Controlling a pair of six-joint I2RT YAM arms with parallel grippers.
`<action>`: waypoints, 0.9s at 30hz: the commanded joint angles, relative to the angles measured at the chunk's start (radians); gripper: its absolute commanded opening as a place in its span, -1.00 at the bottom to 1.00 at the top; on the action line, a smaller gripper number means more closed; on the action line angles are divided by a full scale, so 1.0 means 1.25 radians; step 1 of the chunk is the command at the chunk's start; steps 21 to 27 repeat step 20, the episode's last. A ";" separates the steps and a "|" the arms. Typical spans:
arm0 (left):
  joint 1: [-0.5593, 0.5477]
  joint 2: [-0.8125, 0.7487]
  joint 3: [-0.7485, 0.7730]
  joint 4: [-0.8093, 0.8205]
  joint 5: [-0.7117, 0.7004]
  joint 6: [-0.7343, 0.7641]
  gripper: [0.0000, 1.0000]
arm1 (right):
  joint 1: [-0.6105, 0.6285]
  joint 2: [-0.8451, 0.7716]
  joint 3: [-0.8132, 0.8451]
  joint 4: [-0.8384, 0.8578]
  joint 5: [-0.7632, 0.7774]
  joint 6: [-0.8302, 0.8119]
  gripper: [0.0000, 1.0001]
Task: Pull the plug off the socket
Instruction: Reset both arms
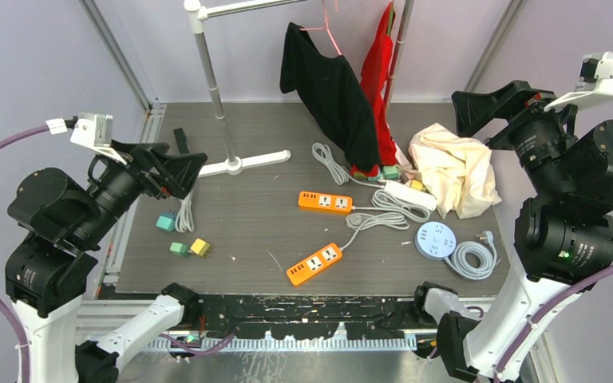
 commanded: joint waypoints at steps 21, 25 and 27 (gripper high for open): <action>0.003 -0.018 -0.017 0.014 0.012 0.012 0.99 | -0.001 -0.022 -0.033 0.022 0.020 0.008 1.00; 0.003 -0.018 -0.017 0.014 0.012 0.012 0.99 | -0.001 -0.022 -0.033 0.022 0.020 0.008 1.00; 0.003 -0.018 -0.017 0.014 0.012 0.012 0.99 | -0.001 -0.022 -0.033 0.022 0.020 0.008 1.00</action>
